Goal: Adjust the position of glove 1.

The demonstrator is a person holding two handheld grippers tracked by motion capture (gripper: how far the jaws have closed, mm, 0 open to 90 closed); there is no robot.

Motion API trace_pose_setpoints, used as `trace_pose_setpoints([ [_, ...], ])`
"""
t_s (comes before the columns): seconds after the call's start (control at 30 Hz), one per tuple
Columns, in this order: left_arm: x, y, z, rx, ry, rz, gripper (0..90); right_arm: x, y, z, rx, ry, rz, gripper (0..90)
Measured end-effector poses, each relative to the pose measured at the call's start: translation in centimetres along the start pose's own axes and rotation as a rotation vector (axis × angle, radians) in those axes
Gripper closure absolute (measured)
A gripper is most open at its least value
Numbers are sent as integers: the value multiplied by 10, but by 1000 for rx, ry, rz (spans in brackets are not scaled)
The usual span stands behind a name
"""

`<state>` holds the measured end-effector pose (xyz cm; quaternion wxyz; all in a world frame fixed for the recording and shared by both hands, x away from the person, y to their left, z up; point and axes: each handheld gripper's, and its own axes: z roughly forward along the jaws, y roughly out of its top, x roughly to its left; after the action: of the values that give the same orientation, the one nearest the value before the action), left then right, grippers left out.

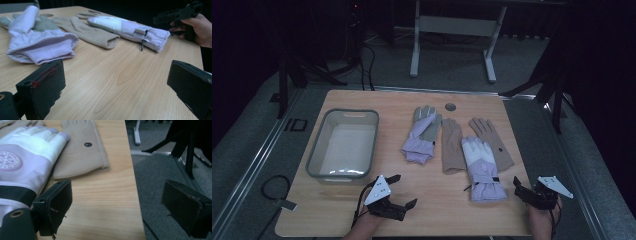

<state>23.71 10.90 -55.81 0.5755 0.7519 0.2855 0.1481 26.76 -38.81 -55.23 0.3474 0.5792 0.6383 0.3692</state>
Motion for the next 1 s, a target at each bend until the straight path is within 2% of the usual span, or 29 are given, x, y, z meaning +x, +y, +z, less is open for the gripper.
trace_pose_setpoints([
  [0.07, 0, -1, -1, -15, 29, 34, 17, 0, 0, 0, 1, -17, 10, 97],
  [0.13, 0, -1, -1, -17, 32, 39, 17, 0, 0, 0, 3, -28, 14, 97],
  [0.17, 1, -1, 0, -29, 53, 48, 17, -1, 0, 0, 6, -29, 13, 97],
  [0.2, 1, -1, -1, -40, 61, 49, 17, 0, 0, 0, 19, -23, 9, 124],
  [0.3, 1, -2, -2, -54, 71, 41, 17, 0, 0, 1, 46, -18, -1, 127],
  [0.4, -1, -3, -3, -55, 82, 59, 17, 0, 0, 2, 60, 6, -7, 128],
  [0.47, -3, -3, -3, -55, 87, 76, 17, -4, 1, 5, 84, 17, 21, 130],
  [0.7, -1, -3, -3, -63, 84, 58, 17, -5, 4, 7, 96, 31, 26, 127],
  [0.83, 0, -3, -5, -73, 85, 45, 17, -7, 13, 9, 124, 35, 38, 127],
  [0.87, 1, -3, -4, -72, 84, 42, 17, -6, 20, 9, 127, 37, 21, 127],
  [0.93, 1, -3, -4, -72, 84, 40, 17, -4, 27, 8, 119, 22, 2, 126],
  [1.0, 1, -3, -4, -71, 83, 40, 17, -2, 31, 8, 112, 29, -8, 124],
])
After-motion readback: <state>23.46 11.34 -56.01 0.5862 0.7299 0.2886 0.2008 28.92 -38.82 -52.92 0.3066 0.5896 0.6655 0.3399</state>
